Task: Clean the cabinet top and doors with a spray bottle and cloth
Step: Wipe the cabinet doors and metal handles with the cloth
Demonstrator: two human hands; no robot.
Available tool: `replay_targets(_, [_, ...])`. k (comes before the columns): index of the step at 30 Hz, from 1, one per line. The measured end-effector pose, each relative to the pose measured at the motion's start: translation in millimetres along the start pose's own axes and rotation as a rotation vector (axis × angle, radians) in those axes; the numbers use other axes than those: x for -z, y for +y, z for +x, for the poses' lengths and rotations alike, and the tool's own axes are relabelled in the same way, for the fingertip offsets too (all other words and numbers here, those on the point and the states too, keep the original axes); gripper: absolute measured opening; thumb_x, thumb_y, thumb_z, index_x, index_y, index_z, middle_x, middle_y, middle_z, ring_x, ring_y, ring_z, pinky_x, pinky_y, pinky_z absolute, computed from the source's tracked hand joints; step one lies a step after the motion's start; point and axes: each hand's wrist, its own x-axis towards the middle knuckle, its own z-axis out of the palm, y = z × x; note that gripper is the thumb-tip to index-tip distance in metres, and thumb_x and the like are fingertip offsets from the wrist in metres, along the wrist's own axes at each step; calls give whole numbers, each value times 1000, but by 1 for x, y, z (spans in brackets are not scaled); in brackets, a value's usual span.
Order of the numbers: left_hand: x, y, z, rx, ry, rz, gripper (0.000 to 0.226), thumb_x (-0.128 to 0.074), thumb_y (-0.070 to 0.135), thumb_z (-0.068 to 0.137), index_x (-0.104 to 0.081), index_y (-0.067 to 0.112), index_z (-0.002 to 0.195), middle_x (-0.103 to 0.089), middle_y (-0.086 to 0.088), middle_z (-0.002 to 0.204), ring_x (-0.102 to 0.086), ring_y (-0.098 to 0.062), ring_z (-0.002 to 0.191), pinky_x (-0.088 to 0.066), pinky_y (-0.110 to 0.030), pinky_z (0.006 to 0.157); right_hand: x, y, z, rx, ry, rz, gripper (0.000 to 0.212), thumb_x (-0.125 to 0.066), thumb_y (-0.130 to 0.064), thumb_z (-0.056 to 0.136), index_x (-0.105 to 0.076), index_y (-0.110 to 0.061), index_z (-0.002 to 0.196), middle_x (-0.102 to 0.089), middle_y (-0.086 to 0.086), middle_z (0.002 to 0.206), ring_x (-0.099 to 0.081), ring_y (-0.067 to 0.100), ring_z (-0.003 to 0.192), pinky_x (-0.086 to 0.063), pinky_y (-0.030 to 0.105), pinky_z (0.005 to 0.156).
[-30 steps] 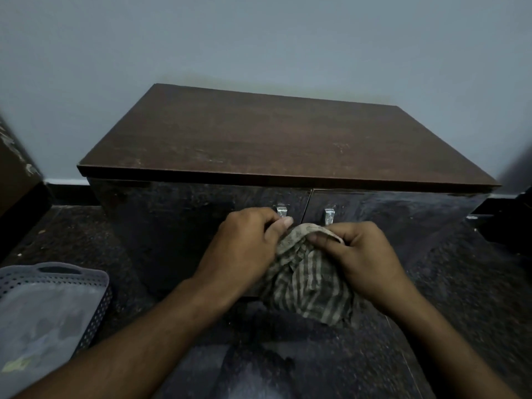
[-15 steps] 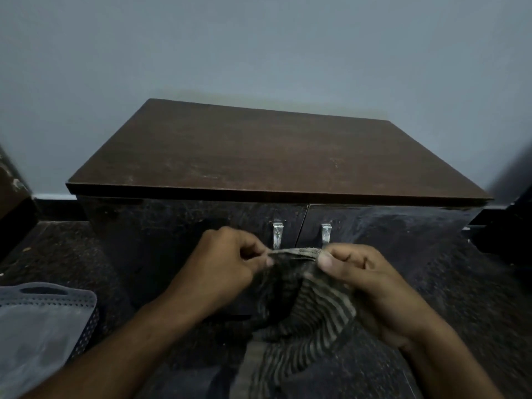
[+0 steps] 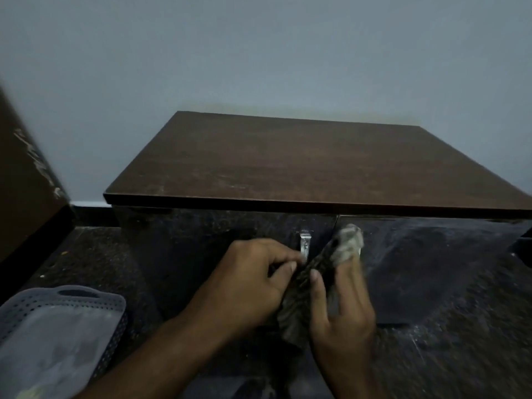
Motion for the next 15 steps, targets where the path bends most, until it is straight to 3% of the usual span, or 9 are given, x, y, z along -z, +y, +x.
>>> replay_targets(3, [5,-2,3,-41,168,60,20,-67,17,84,-77,24,99,-73,17,95,-63,11,91,-42,-1,82,-18,6,6,213,-222,-64,42,-43,-2,92,-57,9,130,-51,22,143,-45,36,138,-33,49,117])
replay_targets(5, [5,-3,3,-30,204,81,20,-68,15,84,-77,24,100,-72,17,95,-63,9,91,-41,0,82,-28,7,6,249,-297,-175,41,-46,-5,94,-57,5,132,-51,20,144,-43,35,140,-29,48,119])
replay_targets(8, [0,-5,6,-18,245,112,20,-70,13,84,-77,22,101,-72,15,97,-64,6,91,-40,1,82,-32,11,1,191,-338,-277,40,-43,-18,102,-55,0,136,-48,17,148,-39,31,143,-24,47,121])
replay_targets(15, [-3,-1,8,-82,358,145,19,-73,10,82,-78,18,98,-73,10,94,-66,0,88,-48,-9,84,-39,3,10,199,-304,-291,46,-32,-26,106,-48,-2,142,-41,17,153,-33,32,146,-16,47,123])
